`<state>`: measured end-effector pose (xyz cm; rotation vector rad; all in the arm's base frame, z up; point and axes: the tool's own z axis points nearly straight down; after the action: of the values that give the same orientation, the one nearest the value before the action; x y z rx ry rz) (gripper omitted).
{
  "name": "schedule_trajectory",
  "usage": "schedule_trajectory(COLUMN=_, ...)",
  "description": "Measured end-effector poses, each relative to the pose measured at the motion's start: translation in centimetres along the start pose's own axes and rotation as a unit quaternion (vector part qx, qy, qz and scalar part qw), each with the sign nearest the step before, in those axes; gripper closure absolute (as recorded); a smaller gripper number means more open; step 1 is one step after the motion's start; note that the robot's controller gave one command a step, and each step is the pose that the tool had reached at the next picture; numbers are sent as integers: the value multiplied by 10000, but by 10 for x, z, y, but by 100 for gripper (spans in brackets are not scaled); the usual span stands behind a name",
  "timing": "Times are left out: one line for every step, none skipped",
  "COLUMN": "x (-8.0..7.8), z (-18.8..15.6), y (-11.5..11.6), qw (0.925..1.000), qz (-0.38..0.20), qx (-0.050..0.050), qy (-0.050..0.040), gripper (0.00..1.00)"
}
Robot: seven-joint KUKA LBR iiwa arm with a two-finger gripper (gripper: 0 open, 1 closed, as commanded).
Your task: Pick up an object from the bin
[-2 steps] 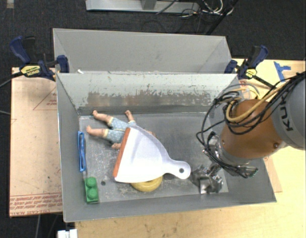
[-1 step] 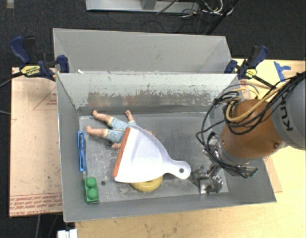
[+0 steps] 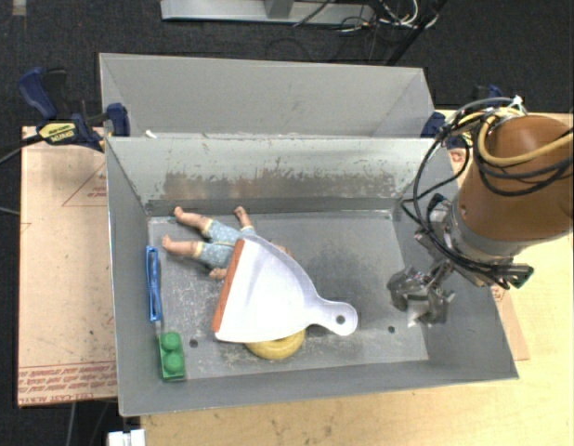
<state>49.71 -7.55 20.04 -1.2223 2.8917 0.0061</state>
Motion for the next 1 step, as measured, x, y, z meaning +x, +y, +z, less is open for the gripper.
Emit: schedule_trajectory(x=0, z=0, y=0, qw=10000, qz=1, qx=-2, qy=0, gripper=100)
